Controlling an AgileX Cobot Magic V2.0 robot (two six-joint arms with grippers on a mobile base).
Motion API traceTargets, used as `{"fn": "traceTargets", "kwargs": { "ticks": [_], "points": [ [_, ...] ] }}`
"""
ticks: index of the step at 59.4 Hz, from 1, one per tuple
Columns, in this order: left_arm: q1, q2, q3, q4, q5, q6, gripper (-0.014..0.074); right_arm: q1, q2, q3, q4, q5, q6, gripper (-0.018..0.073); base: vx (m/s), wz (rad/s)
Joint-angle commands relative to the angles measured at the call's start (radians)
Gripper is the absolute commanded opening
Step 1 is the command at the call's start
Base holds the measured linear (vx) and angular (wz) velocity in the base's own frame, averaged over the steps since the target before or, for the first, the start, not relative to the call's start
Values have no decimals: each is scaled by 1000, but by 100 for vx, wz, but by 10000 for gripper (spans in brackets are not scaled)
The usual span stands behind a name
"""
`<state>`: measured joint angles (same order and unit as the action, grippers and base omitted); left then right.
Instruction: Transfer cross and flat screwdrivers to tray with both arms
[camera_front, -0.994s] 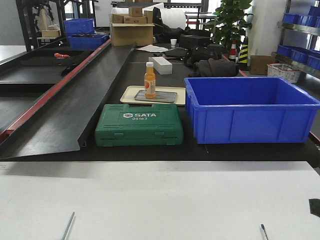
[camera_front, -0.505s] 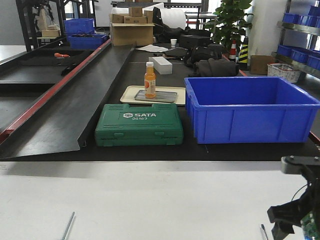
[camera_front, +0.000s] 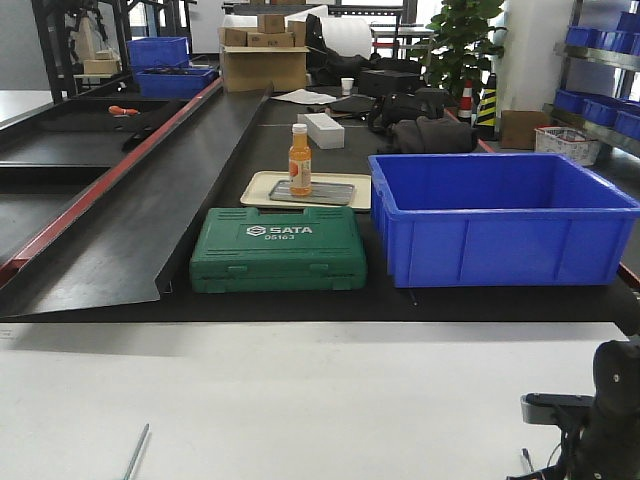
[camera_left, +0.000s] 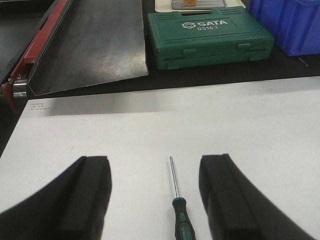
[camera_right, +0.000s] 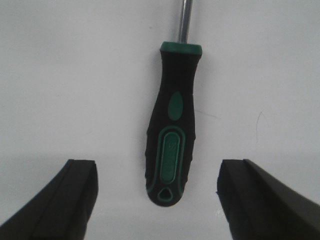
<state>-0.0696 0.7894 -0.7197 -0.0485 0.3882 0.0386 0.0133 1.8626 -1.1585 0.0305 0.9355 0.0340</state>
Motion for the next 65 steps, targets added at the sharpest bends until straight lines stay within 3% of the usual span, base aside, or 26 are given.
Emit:
{"fn": "traceTargets", "kwargs": {
  "ticks": [1, 9, 32, 43, 49, 61, 65],
  "points": [
    [-1, 3, -31, -10, -76, -9, 513, -6, -16, -28, -63, -34, 26, 528, 0, 0],
    [-1, 3, -31, -10, -75, -9, 513, -6, 24, -28, -97, -62, 42, 526, 0, 0],
    [-1, 3, -31, -10, -46, -9, 513, -6, 108, -28, -20, -145, 41, 522, 0, 0],
    [-1, 3, -31, -10, -42, -9, 513, -6, 135, -28, -17, -159, 38, 473, 0, 0],
    [-1, 3, -31, -10, -36, -9, 513, -6, 144, -28, -17, -157, 38, 375, 0, 0],
    [-1, 3, -31, -11, -26, -46, 513, -5, 148, -28, -17, -141, 37, 1, 0, 0],
    [-1, 3, -31, -11, -23, -93, 513, -5, 148, -28, -17, -138, 35, -14, 0, 0]
  ]
}}
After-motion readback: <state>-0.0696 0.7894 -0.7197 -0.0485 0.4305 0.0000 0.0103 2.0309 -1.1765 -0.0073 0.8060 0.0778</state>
